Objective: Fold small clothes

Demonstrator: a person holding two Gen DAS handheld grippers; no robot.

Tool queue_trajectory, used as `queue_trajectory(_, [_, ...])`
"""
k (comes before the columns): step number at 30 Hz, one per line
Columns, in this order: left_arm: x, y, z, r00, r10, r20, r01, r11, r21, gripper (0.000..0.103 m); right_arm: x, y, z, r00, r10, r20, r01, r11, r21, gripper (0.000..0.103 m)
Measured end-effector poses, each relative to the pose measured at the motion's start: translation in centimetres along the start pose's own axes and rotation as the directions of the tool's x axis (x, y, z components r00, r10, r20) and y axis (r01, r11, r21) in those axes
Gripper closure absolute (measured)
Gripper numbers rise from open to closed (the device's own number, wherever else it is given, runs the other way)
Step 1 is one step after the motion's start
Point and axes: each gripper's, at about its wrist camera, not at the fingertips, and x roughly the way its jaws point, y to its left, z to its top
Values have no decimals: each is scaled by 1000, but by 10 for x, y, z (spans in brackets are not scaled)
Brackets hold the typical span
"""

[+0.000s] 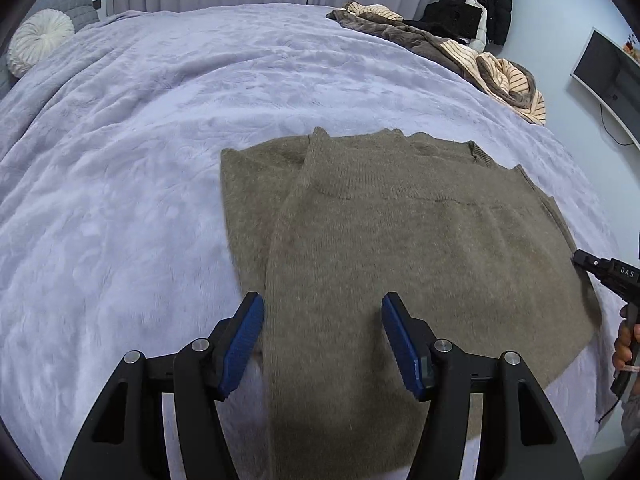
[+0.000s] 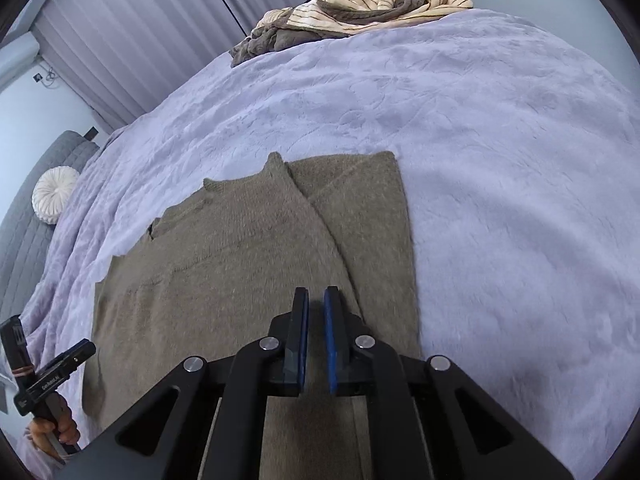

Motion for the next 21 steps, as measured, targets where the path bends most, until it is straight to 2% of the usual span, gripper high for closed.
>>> queue_trajectory(3, [-11, -5, -20, 1000, -1, 2, 1, 1000, 10, 40, -18, 10, -27, 999, 33, -13, -33, 999, -26, 94])
queue_trajectory(5, [-9, -6, -34, 1000, 17, -21, -17, 1000, 9, 40, -24, 14, -45, 999, 25, -21, -26, 999, -43, 94])
queue_trajectory(7, [0, 1, -49, 998, 23, -66, -25, 999, -30, 40, -27, 12, -62, 999, 9, -33, -10, 999, -42, 95])
queue_trajectory(9, [0, 10, -62, 998, -5, -60, 0, 997, -79, 40, -31, 3, -73, 1000, 9, -29, -9, 1000, -7, 95])
queue_trajectory(12, [-7, 18, -70, 999, -18, -46, 13, 993, -120, 40, -40, -8, -80, 1000, 5, -11, -4, 999, 33, 95])
queue_trajectory(21, [-20, 20, -82, 999, 0, -37, -6, 988, -154, 40, -55, -24, -95, 1000, 14, 18, -16, 991, 133, 95])
